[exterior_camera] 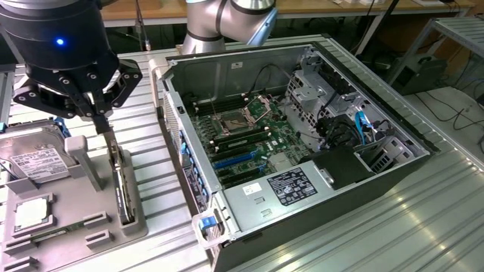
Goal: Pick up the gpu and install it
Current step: 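Reach for the gpu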
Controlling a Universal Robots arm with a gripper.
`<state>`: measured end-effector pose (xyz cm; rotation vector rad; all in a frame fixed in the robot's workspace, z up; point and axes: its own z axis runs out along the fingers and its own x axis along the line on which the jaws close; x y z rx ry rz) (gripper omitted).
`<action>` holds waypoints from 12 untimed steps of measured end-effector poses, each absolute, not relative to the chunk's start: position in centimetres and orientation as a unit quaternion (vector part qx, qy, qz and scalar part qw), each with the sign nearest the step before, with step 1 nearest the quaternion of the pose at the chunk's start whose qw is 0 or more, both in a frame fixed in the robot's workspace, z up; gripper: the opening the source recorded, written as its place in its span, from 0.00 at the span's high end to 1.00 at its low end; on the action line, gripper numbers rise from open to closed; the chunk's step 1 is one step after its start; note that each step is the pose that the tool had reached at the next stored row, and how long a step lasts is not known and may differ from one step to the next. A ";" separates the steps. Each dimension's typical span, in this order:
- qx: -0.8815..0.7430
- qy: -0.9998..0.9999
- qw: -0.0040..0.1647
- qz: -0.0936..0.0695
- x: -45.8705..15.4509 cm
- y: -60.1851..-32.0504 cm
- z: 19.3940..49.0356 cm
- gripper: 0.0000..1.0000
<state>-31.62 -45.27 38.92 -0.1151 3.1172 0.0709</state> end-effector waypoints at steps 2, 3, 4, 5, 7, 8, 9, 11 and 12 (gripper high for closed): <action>-0.037 0.999 0.011 0.023 -32.1 -45.3 38.9 0.89; -0.037 0.999 0.011 0.023 -32.3 -45.3 38.9 0.89; -0.037 0.999 0.011 0.023 -32.4 -45.3 38.9 0.89; -0.037 0.999 0.011 0.023 -32.6 -45.3 38.9 0.89; -0.037 0.999 0.011 0.023 -32.8 -45.3 38.9 0.89; -0.037 0.999 0.011 0.023 -32.9 -45.3 38.9 0.89; -0.037 0.999 0.011 0.023 -33.1 -45.3 38.9 0.89; -0.037 0.999 0.011 0.023 -33.5 -45.3 38.9 0.89; -0.037 0.999 0.011 0.023 -33.6 -45.3 38.9 0.89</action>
